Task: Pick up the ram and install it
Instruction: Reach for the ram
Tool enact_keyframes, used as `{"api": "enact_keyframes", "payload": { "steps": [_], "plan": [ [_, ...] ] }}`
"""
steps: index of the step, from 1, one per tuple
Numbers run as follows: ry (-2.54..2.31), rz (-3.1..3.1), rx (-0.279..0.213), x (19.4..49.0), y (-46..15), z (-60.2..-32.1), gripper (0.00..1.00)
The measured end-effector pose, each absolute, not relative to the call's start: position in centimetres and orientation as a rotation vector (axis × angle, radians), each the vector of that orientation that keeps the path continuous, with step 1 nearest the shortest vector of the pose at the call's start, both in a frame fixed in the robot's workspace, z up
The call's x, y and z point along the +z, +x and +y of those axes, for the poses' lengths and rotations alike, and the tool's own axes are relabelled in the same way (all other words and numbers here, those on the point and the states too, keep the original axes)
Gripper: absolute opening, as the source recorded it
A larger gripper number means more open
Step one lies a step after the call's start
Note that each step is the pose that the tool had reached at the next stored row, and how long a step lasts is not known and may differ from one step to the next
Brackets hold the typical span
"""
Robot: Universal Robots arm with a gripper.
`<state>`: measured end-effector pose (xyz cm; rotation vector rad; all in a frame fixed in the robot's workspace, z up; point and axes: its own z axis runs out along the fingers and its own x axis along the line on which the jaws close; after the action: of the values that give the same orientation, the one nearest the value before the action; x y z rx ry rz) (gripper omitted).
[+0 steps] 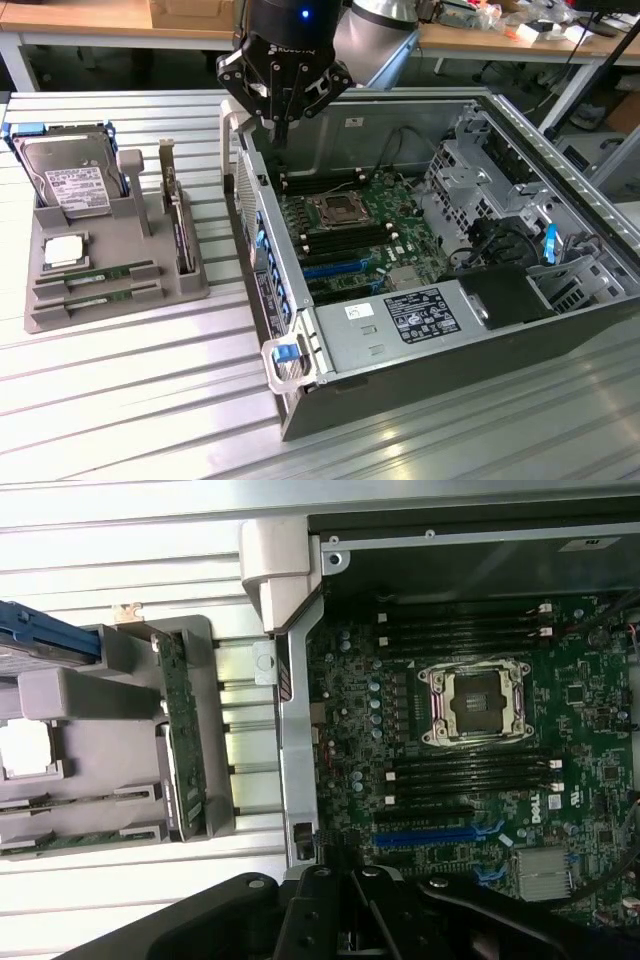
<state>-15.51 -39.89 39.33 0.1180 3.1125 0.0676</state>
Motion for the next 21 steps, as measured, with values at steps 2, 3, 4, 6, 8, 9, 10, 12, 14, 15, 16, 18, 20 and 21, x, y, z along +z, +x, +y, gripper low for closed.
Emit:
{"api": "enact_keyframes", "payload": {
  "steps": [2,3,4,6,8,9,10,12,14,15,16,18,20,21],
  "plan": [
    [0.118,3.113,0.068,39.3,-15.6,-39.9,0.11],
    [0.118,3.112,0.068,39.3,-15.6,-39.9,0.11],
    [0.118,3.113,0.068,39.3,-15.7,-39.9,0.11],
    [0.118,3.112,0.068,39.3,-15.9,-39.9,0.11],
    [0.118,3.113,0.068,39.3,-16.0,-39.9,0.11],
    [0.118,3.112,0.068,39.3,-16.0,-39.9,0.11],
    [0.118,3.112,0.068,39.3,-16.0,-39.9,0.11],
    [0.118,3.112,0.068,39.3,-16.1,-39.9,0.11],
    [0.118,3.112,0.068,39.3,-16.3,-39.9,0.11],
    [0.118,3.113,0.068,39.3,-16.4,-39.9,0.11],
    [0.118,3.113,0.068,39.3,-16.4,-39.9,0.11],
    [0.118,3.112,0.068,39.3,-16.5,-39.9,0.11],
    [0.118,3.112,0.068,39.3,-16.7,-39.9,0.11],
    [0.118,3.112,0.068,39.3,-16.7,-39.9,0.11]
  ]
}}
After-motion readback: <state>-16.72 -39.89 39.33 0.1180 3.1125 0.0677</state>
